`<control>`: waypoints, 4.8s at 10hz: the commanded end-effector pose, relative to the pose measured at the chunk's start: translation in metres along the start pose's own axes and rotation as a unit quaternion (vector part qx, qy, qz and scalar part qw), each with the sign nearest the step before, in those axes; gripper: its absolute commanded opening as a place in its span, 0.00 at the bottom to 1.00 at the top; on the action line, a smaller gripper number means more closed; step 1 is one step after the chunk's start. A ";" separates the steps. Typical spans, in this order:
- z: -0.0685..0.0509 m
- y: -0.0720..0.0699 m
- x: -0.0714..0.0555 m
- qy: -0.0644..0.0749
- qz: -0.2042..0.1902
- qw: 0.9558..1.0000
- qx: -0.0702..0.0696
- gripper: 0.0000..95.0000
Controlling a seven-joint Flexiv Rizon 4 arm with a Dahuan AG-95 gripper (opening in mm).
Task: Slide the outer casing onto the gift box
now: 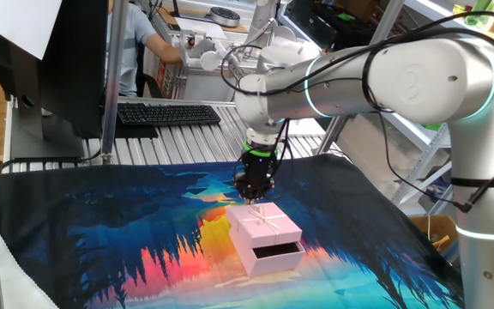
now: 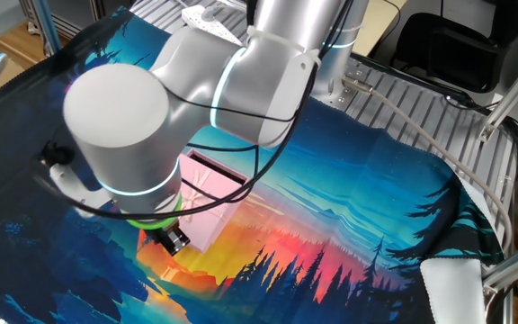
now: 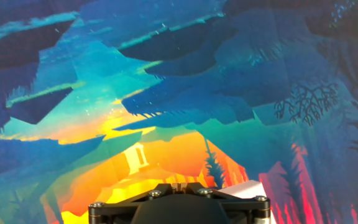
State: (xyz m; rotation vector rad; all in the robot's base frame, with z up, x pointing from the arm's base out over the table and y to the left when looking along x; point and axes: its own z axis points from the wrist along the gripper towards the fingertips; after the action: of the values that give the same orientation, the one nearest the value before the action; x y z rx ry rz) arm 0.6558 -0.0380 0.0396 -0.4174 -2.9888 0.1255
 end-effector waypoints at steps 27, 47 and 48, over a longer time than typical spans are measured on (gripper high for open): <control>-0.030 -0.025 0.035 0.015 -0.028 0.999 0.007 0.00; -0.101 -0.021 0.144 -0.081 -0.030 0.996 -0.016 0.00; -0.101 -0.021 0.144 -0.081 -0.025 0.996 -0.018 0.00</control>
State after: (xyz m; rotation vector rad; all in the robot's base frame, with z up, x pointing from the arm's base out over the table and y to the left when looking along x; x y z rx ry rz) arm 0.5239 -0.0122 0.1572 -0.3633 -3.1666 0.1100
